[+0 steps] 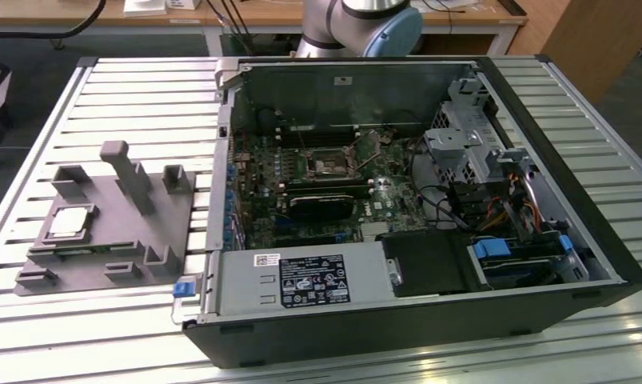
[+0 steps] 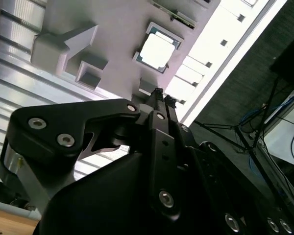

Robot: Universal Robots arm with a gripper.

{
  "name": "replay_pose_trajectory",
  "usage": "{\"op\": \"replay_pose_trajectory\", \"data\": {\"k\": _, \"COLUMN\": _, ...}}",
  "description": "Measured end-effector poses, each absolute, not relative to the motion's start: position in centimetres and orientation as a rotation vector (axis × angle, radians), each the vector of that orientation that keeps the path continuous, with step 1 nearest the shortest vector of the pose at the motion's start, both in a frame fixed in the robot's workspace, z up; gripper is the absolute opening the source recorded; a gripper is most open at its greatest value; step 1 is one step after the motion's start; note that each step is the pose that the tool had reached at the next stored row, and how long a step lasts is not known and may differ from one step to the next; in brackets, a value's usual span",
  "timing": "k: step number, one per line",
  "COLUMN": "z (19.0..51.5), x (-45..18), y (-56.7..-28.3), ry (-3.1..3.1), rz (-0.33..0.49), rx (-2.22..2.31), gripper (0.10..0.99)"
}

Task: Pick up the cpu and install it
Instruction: 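Pick up the cpu and move it towards the insertion slot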

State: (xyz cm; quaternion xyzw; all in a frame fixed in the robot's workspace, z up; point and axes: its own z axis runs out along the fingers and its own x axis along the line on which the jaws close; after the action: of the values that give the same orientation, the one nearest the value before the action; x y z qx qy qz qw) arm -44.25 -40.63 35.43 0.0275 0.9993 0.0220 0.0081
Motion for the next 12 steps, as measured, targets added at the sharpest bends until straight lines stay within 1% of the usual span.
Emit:
{"op": "replay_pose_trajectory", "data": {"k": 1, "z": 35.2, "x": -44.3, "y": -40.7, "ry": 3.125, "rz": 0.069, "rx": 0.077, "gripper": 0.114}}
{"op": "replay_pose_trajectory", "data": {"k": 4, "z": 34.7, "x": -44.3, "y": -40.7, "ry": 3.125, "rz": 0.069, "rx": 0.061, "gripper": 0.290}}
{"op": "replay_pose_trajectory", "data": {"k": 5, "z": 34.5, "x": -44.3, "y": -40.7, "ry": 3.125, "rz": 0.069, "rx": 0.060, "gripper": 0.290}}
{"op": "replay_pose_trajectory", "data": {"k": 6, "z": 34.4, "x": -44.3, "y": -40.7, "ry": 3.126, "rz": 0.069, "rx": 0.060, "gripper": 0.349}}
{"op": "replay_pose_trajectory", "data": {"k": 7, "z": 34.3, "x": -44.3, "y": -40.7, "ry": 3.125, "rz": 0.069, "rx": 0.060, "gripper": 0.349}}
{"op": "replay_pose_trajectory", "data": {"k": 10, "z": 33.9, "x": -44.3, "y": -40.7, "ry": 3.126, "rz": 0.069, "rx": 0.059, "gripper": 0.525}}
{"op": "replay_pose_trajectory", "data": {"k": 11, "z": 33.8, "x": -44.3, "y": -40.7, "ry": 3.125, "rz": 0.069, "rx": 0.059, "gripper": 0.525}}
{"op": "replay_pose_trajectory", "data": {"k": 12, "z": 33.6, "x": -44.3, "y": -40.7, "ry": 3.125, "rz": 0.069, "rx": 0.059, "gripper": 0.580}}
